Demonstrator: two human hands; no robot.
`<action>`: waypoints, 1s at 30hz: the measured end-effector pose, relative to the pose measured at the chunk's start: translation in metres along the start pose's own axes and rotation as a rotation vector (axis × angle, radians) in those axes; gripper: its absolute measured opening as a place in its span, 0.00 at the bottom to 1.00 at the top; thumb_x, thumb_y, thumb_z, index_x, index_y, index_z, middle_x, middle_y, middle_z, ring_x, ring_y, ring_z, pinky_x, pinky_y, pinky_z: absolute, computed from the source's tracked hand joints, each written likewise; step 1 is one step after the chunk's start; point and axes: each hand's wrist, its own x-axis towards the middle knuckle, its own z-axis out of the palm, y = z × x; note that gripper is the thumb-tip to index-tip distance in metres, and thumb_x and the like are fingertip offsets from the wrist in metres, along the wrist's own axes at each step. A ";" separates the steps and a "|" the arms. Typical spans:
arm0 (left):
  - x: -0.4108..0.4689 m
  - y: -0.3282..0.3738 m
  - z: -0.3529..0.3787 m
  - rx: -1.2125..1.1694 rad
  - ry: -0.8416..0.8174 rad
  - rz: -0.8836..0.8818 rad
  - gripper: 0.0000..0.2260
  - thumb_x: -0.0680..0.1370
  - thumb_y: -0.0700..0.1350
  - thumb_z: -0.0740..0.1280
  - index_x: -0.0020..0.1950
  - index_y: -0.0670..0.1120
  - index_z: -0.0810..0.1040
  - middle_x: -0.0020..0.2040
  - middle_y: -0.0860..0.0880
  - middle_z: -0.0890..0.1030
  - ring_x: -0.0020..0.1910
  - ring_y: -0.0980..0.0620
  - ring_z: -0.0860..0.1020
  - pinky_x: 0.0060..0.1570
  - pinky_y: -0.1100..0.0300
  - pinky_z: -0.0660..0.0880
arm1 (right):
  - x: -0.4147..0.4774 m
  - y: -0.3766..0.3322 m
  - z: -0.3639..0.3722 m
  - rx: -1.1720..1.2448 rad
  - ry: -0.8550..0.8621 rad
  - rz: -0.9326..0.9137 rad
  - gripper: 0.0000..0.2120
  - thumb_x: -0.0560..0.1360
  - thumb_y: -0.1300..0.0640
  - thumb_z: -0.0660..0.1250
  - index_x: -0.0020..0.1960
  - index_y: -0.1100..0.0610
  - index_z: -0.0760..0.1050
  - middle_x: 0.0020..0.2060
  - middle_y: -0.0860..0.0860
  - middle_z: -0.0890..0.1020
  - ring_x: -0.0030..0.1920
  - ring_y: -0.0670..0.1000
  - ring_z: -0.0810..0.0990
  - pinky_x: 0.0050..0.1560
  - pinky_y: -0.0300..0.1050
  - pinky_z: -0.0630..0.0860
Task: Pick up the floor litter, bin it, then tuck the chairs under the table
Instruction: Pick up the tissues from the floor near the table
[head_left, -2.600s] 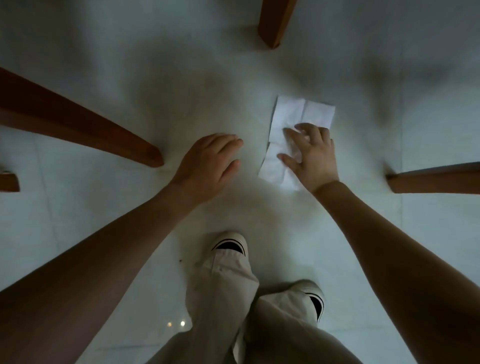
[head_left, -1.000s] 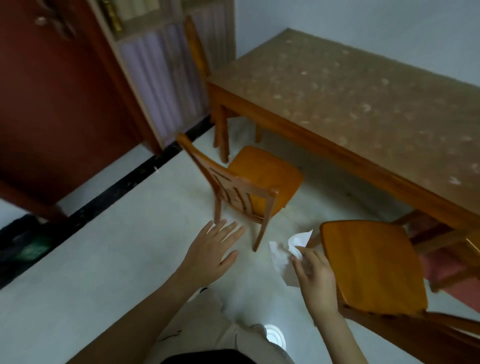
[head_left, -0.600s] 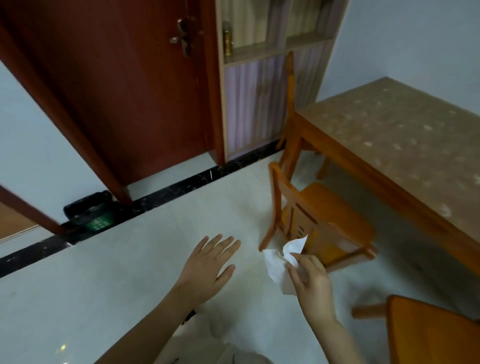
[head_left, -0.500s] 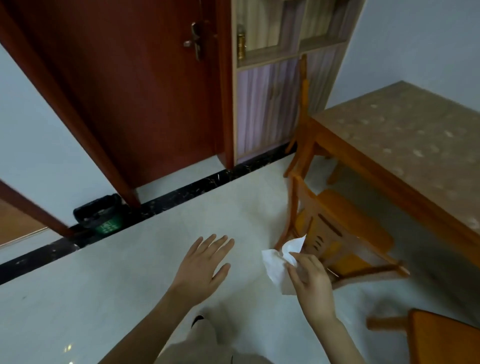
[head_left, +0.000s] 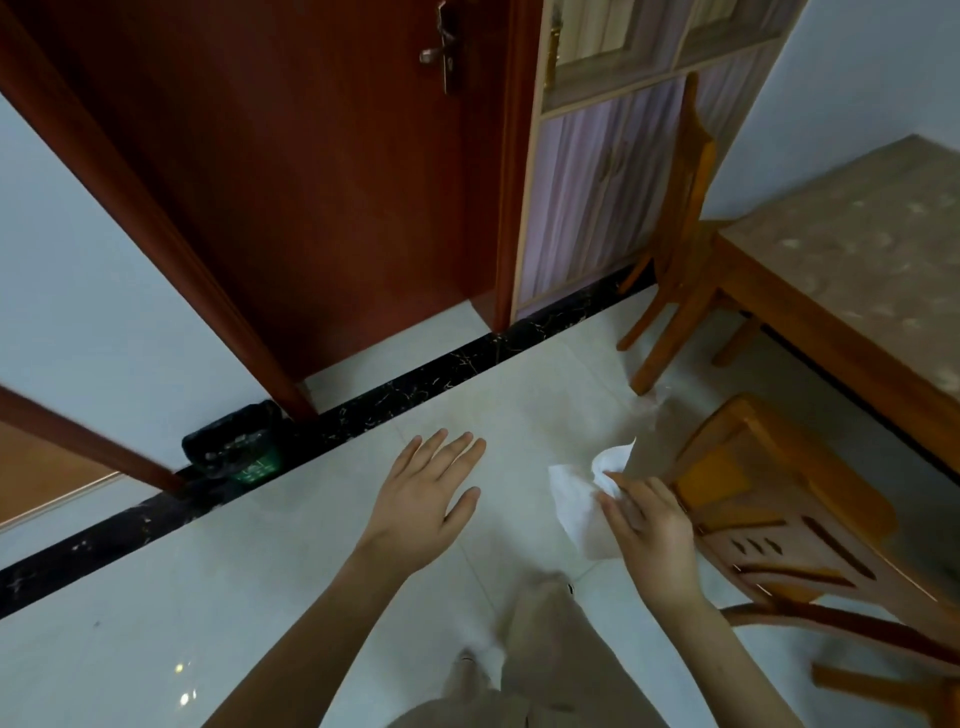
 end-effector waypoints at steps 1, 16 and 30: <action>0.012 -0.005 0.004 -0.002 -0.013 -0.001 0.23 0.81 0.56 0.51 0.76 0.52 0.62 0.74 0.53 0.67 0.75 0.51 0.60 0.73 0.51 0.52 | 0.013 0.002 0.004 -0.002 -0.001 -0.002 0.12 0.77 0.56 0.69 0.59 0.57 0.80 0.46 0.48 0.78 0.44 0.43 0.76 0.44 0.24 0.69; 0.300 -0.077 -0.009 -0.019 0.012 0.006 0.24 0.80 0.56 0.53 0.75 0.50 0.64 0.73 0.52 0.69 0.73 0.51 0.64 0.72 0.50 0.59 | 0.308 0.024 0.023 -0.026 0.078 -0.006 0.11 0.77 0.59 0.68 0.59 0.58 0.79 0.54 0.55 0.81 0.53 0.47 0.74 0.55 0.32 0.66; 0.560 -0.075 0.023 -0.077 -0.191 0.479 0.24 0.79 0.55 0.54 0.73 0.49 0.68 0.71 0.50 0.71 0.71 0.48 0.67 0.70 0.50 0.63 | 0.410 0.083 0.024 -0.110 0.365 0.342 0.11 0.75 0.60 0.70 0.57 0.61 0.80 0.49 0.53 0.81 0.49 0.49 0.75 0.48 0.36 0.70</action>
